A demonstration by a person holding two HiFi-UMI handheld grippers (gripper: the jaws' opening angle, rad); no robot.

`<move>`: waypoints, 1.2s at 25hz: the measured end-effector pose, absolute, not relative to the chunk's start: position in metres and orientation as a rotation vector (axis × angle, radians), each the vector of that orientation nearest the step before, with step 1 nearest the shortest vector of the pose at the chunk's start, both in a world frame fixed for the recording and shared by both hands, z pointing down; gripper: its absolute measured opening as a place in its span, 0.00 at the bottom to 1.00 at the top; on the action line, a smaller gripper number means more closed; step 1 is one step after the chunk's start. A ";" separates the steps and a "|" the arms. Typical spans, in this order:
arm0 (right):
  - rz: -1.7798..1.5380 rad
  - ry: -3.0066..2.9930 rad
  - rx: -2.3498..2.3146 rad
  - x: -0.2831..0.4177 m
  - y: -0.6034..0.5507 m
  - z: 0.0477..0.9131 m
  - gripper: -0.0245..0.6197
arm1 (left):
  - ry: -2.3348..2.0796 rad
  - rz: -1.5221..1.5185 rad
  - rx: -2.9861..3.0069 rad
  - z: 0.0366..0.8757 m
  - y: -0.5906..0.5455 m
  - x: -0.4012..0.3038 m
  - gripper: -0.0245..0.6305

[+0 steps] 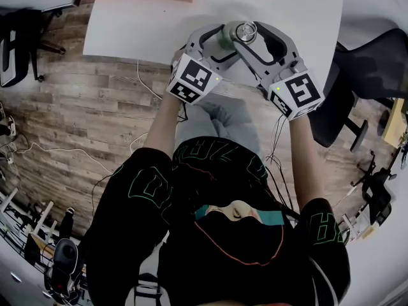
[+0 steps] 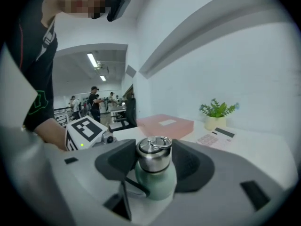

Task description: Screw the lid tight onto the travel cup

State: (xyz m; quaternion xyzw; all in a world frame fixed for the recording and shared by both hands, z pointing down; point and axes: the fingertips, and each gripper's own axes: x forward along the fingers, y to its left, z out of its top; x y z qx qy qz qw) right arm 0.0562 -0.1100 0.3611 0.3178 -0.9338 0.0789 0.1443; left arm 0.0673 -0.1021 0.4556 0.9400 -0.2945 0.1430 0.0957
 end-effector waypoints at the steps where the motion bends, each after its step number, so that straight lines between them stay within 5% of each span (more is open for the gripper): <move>1: 0.241 -2.680 1.006 0.057 -0.110 0.362 0.42 | -0.872 0.427 2.783 0.456 -0.102 0.067 0.54; 8: 0.255 -2.527 1.398 0.060 -0.106 0.373 0.38 | -0.879 0.438 2.795 0.454 -0.106 0.066 0.54; 30: 0.011 -2.641 0.550 0.054 -0.108 0.353 0.46 | -0.891 0.451 2.803 0.452 -0.106 0.067 0.54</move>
